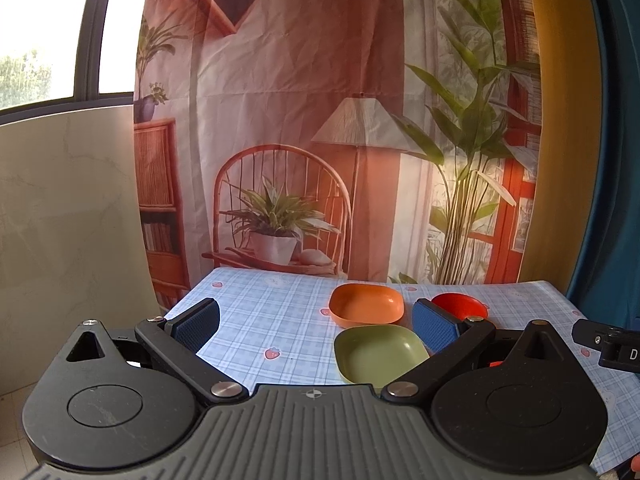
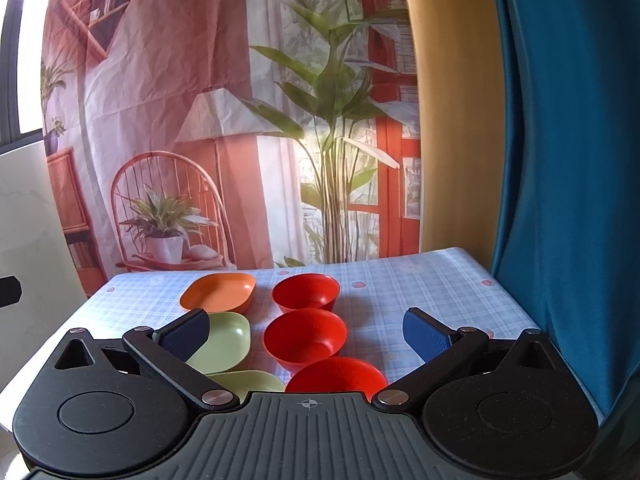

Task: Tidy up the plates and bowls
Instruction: 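Move the left gripper forward toward the rim of the orange plate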

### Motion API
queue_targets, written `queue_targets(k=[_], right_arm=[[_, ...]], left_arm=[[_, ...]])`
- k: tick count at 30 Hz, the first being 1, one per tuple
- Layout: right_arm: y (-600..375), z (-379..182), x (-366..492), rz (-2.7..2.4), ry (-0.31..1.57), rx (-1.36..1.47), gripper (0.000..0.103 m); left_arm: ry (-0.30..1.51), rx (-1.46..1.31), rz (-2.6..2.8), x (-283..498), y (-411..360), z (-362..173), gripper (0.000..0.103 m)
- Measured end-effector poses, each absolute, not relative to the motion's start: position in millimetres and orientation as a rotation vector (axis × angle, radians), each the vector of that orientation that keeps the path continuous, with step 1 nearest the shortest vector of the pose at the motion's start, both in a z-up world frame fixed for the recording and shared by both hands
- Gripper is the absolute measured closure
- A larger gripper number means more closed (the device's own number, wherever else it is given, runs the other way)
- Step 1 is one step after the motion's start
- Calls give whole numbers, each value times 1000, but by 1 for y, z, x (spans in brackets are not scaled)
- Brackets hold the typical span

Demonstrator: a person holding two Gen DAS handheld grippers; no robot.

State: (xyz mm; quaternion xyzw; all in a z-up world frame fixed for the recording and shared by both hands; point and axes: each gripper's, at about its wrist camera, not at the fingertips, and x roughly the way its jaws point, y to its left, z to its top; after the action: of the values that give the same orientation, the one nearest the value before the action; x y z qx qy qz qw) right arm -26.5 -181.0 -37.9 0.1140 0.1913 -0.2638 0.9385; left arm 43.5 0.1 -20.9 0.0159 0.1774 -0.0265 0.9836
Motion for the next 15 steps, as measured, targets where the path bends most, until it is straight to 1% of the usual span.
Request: queue_targets(k=[15], right_arm=[[-209,-78,8,-510,520,317,0]], left_arm=[[464,112,-53,86,-4,-62,0]])
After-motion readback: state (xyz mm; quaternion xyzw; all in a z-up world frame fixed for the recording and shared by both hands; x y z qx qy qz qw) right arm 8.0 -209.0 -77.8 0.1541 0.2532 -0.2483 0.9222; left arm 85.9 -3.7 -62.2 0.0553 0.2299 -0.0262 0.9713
